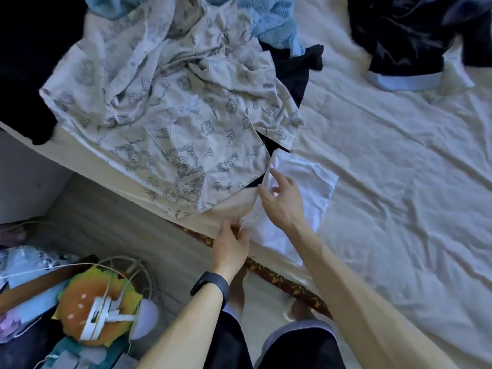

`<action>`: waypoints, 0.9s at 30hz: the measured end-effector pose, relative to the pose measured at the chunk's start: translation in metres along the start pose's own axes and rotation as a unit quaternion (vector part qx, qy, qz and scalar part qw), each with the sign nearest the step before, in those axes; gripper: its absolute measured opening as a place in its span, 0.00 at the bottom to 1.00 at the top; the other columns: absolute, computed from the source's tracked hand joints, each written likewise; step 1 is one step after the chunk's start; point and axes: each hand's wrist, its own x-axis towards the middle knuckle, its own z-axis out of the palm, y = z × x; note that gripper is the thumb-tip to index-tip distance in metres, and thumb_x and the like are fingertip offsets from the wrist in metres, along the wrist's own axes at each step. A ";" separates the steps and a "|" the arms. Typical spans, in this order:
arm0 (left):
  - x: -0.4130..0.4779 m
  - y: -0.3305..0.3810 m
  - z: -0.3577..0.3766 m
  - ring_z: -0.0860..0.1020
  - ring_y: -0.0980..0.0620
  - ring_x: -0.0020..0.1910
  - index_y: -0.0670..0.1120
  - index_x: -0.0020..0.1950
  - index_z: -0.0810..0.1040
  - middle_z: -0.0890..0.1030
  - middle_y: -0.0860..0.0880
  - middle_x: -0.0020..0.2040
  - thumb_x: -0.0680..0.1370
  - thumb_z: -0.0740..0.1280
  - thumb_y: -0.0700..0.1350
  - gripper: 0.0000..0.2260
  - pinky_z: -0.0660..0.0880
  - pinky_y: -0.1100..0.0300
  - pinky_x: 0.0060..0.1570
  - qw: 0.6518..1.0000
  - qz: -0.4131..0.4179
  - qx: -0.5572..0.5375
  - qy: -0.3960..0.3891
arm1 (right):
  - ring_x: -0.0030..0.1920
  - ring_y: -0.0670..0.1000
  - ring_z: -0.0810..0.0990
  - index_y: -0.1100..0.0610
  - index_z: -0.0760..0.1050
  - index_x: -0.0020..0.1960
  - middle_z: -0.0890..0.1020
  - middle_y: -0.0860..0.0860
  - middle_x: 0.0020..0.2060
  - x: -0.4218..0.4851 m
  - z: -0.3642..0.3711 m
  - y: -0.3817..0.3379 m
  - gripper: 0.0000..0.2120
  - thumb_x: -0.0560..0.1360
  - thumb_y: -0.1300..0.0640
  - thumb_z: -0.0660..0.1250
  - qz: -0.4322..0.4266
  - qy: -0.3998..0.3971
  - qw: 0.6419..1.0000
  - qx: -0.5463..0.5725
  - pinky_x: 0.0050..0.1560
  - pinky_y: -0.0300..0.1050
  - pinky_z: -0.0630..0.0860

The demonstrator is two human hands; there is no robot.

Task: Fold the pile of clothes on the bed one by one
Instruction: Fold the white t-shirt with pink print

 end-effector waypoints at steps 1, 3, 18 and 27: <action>-0.001 0.002 -0.001 0.76 0.49 0.49 0.48 0.56 0.70 0.77 0.50 0.53 0.81 0.65 0.46 0.07 0.71 0.55 0.46 1.000 0.007 -0.003 0.001 | 0.60 0.44 0.77 0.49 0.70 0.73 0.74 0.48 0.67 -0.013 -0.005 0.007 0.23 0.80 0.47 0.66 0.026 0.055 0.996 0.060 0.59 0.42 0.75; -0.003 0.008 -0.005 0.75 0.48 0.52 0.48 0.57 0.69 0.75 0.48 0.55 0.78 0.67 0.42 0.10 0.70 0.57 0.47 0.998 0.059 0.024 0.030 | 0.57 0.44 0.78 0.51 0.72 0.68 0.76 0.47 0.61 -0.039 -0.014 0.030 0.19 0.79 0.49 0.68 0.099 0.169 0.972 0.131 0.56 0.43 0.76; 0.061 0.226 0.103 0.71 0.41 0.68 0.53 0.76 0.64 0.73 0.45 0.70 0.74 0.68 0.51 0.31 0.72 0.48 0.62 0.700 0.411 0.549 -0.197 | 0.43 0.53 0.82 0.52 0.80 0.46 0.85 0.51 0.40 -0.095 0.030 0.142 0.08 0.74 0.49 0.76 0.291 0.154 0.849 0.413 0.48 0.48 0.76; 0.070 0.247 0.146 0.77 0.46 0.52 0.51 0.55 0.80 0.78 0.50 0.50 0.71 0.74 0.51 0.14 0.70 0.58 0.44 0.594 0.359 0.682 -0.230 | 0.41 0.47 0.81 0.48 0.79 0.48 0.84 0.48 0.41 -0.105 0.028 0.146 0.03 0.79 0.49 0.69 0.258 0.160 0.833 0.462 0.37 0.32 0.72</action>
